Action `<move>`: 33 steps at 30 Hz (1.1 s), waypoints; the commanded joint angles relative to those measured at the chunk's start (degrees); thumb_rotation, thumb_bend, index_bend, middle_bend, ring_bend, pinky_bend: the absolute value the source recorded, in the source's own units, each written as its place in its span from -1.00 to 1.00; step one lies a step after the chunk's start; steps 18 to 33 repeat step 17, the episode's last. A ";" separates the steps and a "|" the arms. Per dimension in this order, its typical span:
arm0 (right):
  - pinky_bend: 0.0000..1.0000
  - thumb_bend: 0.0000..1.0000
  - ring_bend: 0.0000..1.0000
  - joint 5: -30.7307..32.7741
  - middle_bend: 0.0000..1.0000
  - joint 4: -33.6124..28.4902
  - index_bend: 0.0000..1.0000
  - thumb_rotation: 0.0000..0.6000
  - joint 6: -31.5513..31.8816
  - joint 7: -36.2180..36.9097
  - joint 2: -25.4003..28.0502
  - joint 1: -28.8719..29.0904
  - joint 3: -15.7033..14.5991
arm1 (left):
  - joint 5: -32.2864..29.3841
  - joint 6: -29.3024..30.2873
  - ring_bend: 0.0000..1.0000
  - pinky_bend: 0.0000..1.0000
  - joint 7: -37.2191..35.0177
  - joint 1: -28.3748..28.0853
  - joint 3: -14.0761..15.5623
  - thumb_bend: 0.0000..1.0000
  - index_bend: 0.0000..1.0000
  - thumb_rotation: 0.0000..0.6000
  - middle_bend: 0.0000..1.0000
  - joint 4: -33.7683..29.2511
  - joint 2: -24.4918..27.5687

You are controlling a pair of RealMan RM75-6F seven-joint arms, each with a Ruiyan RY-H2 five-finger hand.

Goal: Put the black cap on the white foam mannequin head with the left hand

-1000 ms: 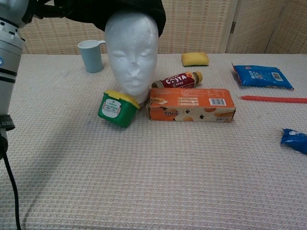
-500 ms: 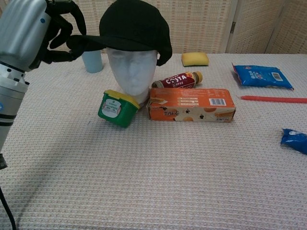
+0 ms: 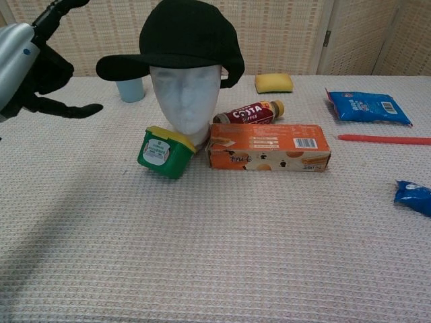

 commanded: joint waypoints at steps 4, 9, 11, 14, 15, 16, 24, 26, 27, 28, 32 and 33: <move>-1.00 -0.88 -1.00 -0.21 -1.00 -0.11 -1.00 1.00 -0.44 -0.96 -0.57 0.27 -0.18 | -4.78 -9.54 0.09 0.55 7.21 13.03 12.39 -0.86 -0.86 1.00 0.33 -28.23 26.45; -1.00 -0.88 -1.00 -0.60 -1.00 -0.29 -1.00 1.00 -1.16 -2.13 -1.32 0.65 -0.53 | -7.66 -14.77 -0.85 -0.59 7.60 16.53 17.39 -0.86 -0.79 1.00 -0.64 -33.95 35.72; -1.00 -0.88 -1.00 -0.85 -1.00 -0.44 -1.00 1.00 -1.30 -2.32 -1.48 0.72 -0.69 | -8.33 -14.06 -0.97 -0.74 9.95 18.36 17.67 -0.87 -0.76 1.00 -0.79 -32.84 36.40; -1.00 -0.88 -1.00 -1.65 -1.00 -0.50 -1.00 1.00 -0.93 -2.41 -1.65 0.64 -0.95 | -6.12 -12.00 -1.00 -0.82 11.50 19.08 16.73 -0.88 -0.72 1.00 -0.90 -33.93 37.60; -1.00 -0.88 -1.00 -1.98 -1.00 -0.61 -1.00 1.00 -0.76 -2.38 -1.64 0.58 -1.06 | -5.52 -10.67 -1.00 -0.83 11.59 19.57 16.02 -0.88 -0.72 1.00 -0.91 -33.25 37.19; -1.00 -0.88 -1.00 -2.46 -1.00 -0.68 -1.00 1.00 -0.39 -2.38 -1.65 0.46 -1.18 | -5.16 -9.53 -1.00 -0.83 11.82 20.20 15.27 -0.88 -0.72 1.00 -0.91 -32.31 36.68; -1.00 -0.88 -1.00 -2.74 -1.00 -0.68 -1.00 1.00 -0.17 -2.45 -1.63 0.35 -1.30 | -5.25 -9.20 -1.00 -0.83 11.77 20.59 14.80 -0.88 -0.72 1.00 -0.91 -31.90 36.40; -1.00 -0.88 -1.00 -2.74 -1.00 -0.68 -1.00 1.00 -0.17 -2.45 -1.63 0.35 -1.30 | -5.25 -9.20 -1.00 -0.83 11.77 20.59 14.80 -0.88 -0.72 1.00 -0.91 -31.90 36.40; -1.00 -0.88 -1.00 -2.74 -1.00 -0.68 -1.00 1.00 -0.17 -2.45 -1.63 0.35 -1.30 | -5.25 -9.20 -1.00 -0.83 11.77 20.59 14.80 -0.88 -0.72 1.00 -0.91 -31.90 36.40; -1.00 -0.88 -1.00 -2.74 -1.00 -0.68 -1.00 1.00 -0.17 -2.45 -1.63 0.35 -1.30 | -5.25 -9.20 -1.00 -0.83 11.77 20.59 14.80 -0.88 -0.72 1.00 -0.91 -31.90 36.40; -1.00 -0.88 -1.00 -2.74 -1.00 -0.68 -1.00 1.00 -0.17 -2.45 -1.63 0.35 -1.30 | -5.25 -9.20 -1.00 -0.83 11.77 20.59 14.80 -0.88 -0.72 1.00 -0.91 -31.90 36.40; -1.00 -0.88 -1.00 -2.74 -1.00 -0.68 -1.00 1.00 -0.17 -2.45 -1.63 0.35 -1.30 | -5.25 -9.20 -1.00 -0.83 11.77 20.59 14.80 -0.88 -0.72 1.00 -0.91 -31.90 36.40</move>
